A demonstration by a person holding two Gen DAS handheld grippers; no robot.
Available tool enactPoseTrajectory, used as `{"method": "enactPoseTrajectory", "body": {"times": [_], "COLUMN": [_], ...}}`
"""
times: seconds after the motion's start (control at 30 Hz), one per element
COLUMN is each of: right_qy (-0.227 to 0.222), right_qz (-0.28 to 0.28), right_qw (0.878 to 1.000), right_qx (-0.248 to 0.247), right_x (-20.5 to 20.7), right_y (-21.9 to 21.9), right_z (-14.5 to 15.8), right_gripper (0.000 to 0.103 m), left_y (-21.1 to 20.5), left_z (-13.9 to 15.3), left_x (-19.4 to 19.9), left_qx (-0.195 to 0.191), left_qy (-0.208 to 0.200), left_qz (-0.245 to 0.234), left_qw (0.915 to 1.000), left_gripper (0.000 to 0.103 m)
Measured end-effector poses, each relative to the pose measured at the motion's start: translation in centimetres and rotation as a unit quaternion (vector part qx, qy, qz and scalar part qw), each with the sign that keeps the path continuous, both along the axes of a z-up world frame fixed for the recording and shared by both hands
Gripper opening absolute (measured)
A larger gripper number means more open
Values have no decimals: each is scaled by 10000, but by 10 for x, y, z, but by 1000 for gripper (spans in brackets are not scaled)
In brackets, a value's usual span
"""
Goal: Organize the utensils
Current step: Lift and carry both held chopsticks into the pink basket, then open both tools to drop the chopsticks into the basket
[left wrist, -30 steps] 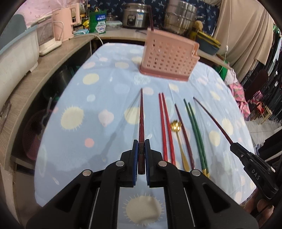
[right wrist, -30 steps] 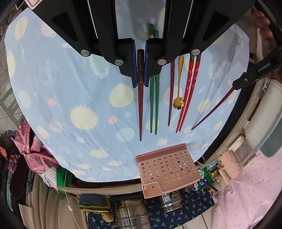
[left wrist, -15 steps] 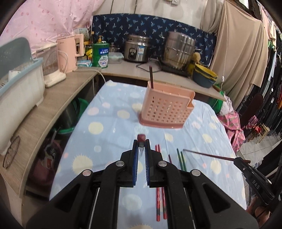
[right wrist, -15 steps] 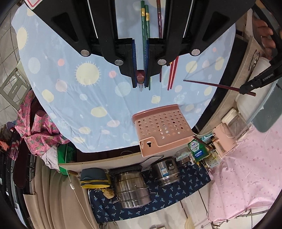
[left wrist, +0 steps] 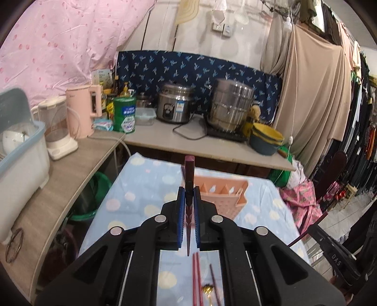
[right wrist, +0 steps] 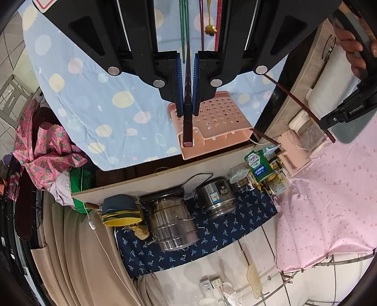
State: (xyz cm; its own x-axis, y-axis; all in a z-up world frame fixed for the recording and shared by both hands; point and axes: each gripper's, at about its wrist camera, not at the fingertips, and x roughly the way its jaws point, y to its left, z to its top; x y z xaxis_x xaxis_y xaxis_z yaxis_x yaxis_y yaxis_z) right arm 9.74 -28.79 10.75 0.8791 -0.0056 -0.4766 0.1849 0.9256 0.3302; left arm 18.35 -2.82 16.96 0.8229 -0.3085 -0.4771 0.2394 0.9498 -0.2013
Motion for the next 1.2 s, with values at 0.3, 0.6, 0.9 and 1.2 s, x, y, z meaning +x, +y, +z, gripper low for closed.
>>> {"method": "enactPoseTrajectory", "body": {"times": [0.3, 0.6, 0.9, 1.2], "right_qy": [-896, -1419, -754, -310], "right_qz": [-153, -196, -113, -57], "right_qw": [9957, 9890, 9968, 9991], "right_qx": [182, 364, 243, 267], "right_x": [43, 90, 135, 147], "right_y": [-12, -12, -3, 0], "right_z": [51, 76, 32, 0], "right_gripper": [7, 7, 7, 7], "left_y": [-12, -21, -26, -26], "left_z": [50, 65, 20, 0], "left_x": [39, 75, 103, 113], "left_qx": [-372, -442, -263, -229], "left_qy": [-535, -830, -325, -44], "left_qz": [-29, 75, 100, 104], "left_qw": [9979, 9955, 9991, 9997], "left_gripper": [7, 7, 7, 7]}}
